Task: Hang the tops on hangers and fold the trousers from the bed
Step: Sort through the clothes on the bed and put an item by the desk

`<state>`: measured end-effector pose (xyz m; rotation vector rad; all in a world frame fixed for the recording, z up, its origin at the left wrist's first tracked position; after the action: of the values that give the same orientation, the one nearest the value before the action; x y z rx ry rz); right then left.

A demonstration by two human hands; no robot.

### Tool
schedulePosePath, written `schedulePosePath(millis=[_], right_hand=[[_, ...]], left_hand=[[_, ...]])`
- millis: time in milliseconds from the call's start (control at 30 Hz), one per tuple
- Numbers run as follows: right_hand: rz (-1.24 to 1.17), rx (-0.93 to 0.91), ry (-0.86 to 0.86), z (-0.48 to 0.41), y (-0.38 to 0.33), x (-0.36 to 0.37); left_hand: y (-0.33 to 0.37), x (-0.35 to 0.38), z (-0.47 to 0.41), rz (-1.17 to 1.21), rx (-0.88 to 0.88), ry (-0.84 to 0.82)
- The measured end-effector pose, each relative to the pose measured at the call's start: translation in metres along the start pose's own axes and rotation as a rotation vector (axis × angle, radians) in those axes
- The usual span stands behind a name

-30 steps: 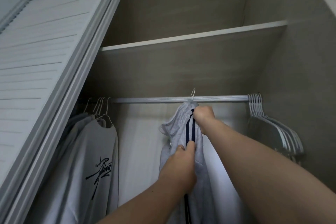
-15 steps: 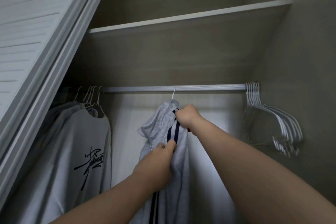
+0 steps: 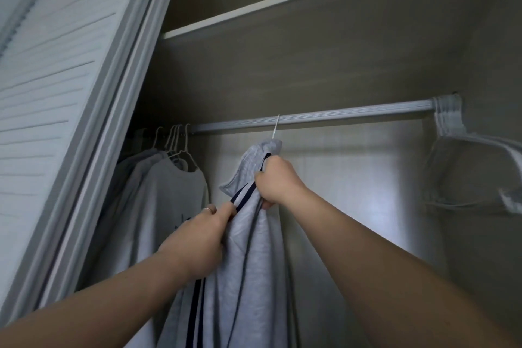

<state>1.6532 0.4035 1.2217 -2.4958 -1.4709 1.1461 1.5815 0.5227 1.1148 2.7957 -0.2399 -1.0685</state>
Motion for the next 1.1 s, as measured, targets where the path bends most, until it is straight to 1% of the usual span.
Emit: schedulePosePath(millis=[133,300,467,700,800,933,1033,1100], right_hand=[[-0.078,-0.065,-0.016,-0.013,-0.009,0.037],[-0.099,-0.133,-0.027,-0.033,-0.024,0.085],[-0.154,-0.166,-0.064,-0.059,-0.041,0.130],[-0.140,-0.193,-0.095,-0.087,-0.067,0.187],[-0.141,-0.212,-0.091,-0.098,-0.070,0.208],[-0.215,-0.245,-0.092,-0.102,-0.066,0.231],[-0.284,-0.256,-0.072,-0.098,-0.060,0.238],[-0.337,-0.237,-0.069,-0.096,-0.055,0.235]], left_hand=[[-0.029,-0.010,0.007,-0.075,-0.066,-0.024],[-0.061,-0.019,0.011,-0.161,-0.162,-0.056],[-0.088,-0.022,0.010,-0.255,-0.247,-0.076],[-0.119,-0.013,0.005,-0.389,-0.366,-0.091],[-0.129,-0.005,0.010,-0.421,-0.407,-0.110],[-0.140,-0.002,0.019,-0.448,-0.440,-0.147],[-0.144,-0.004,0.027,-0.482,-0.463,-0.167],[-0.139,-0.003,0.032,-0.531,-0.445,-0.180]])
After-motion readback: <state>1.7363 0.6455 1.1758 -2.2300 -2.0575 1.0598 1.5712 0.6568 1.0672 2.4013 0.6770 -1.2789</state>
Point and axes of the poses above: each hand's wrist, its own z-axis away from the middle knuckle, its own x-axis out of the palm, y = z × x, the point moved 6 cm from there along -z, towards the middle knuckle, and after that the axes turned 7 degrees about z, right-handed, at the moved point
